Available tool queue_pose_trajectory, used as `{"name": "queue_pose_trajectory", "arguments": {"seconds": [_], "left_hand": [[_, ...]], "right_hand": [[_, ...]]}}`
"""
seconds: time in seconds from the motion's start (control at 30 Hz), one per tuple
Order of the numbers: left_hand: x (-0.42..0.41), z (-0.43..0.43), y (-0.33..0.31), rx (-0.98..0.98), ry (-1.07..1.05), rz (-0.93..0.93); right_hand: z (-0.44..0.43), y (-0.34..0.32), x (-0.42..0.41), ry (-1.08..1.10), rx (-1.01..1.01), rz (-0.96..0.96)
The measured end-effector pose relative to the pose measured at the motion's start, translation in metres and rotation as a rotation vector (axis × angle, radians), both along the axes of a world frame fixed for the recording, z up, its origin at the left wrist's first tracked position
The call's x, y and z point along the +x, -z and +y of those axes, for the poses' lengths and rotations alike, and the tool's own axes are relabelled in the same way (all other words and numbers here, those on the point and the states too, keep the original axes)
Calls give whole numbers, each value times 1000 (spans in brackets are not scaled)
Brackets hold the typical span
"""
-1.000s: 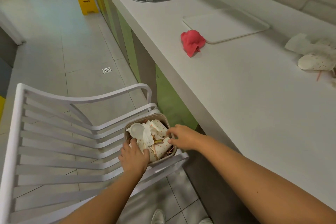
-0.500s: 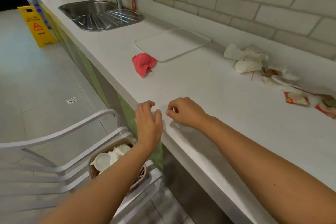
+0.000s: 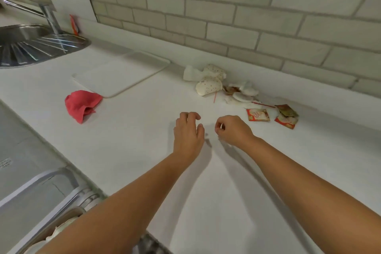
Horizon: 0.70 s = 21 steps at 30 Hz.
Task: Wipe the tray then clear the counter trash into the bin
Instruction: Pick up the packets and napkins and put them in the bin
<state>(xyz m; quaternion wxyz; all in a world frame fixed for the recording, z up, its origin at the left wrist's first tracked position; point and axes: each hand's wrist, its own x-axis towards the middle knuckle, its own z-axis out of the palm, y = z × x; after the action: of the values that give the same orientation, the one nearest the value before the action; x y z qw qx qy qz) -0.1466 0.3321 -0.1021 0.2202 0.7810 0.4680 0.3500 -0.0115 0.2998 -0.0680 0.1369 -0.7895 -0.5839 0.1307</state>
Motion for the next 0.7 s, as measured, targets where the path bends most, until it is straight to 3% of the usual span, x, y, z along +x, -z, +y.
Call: {"name": "queue_pose_trajectory", "arguments": {"seconds": [0.37, 0.47, 0.7], "left_hand": [[107, 19, -2, 31, 198, 232], [128, 24, -2, 50, 255, 270], [159, 58, -3, 21, 263, 418]], "right_hand": [[18, 31, 136, 583, 64, -29], [28, 32, 145, 628, -3, -1], [36, 28, 166, 561, -4, 296]]}}
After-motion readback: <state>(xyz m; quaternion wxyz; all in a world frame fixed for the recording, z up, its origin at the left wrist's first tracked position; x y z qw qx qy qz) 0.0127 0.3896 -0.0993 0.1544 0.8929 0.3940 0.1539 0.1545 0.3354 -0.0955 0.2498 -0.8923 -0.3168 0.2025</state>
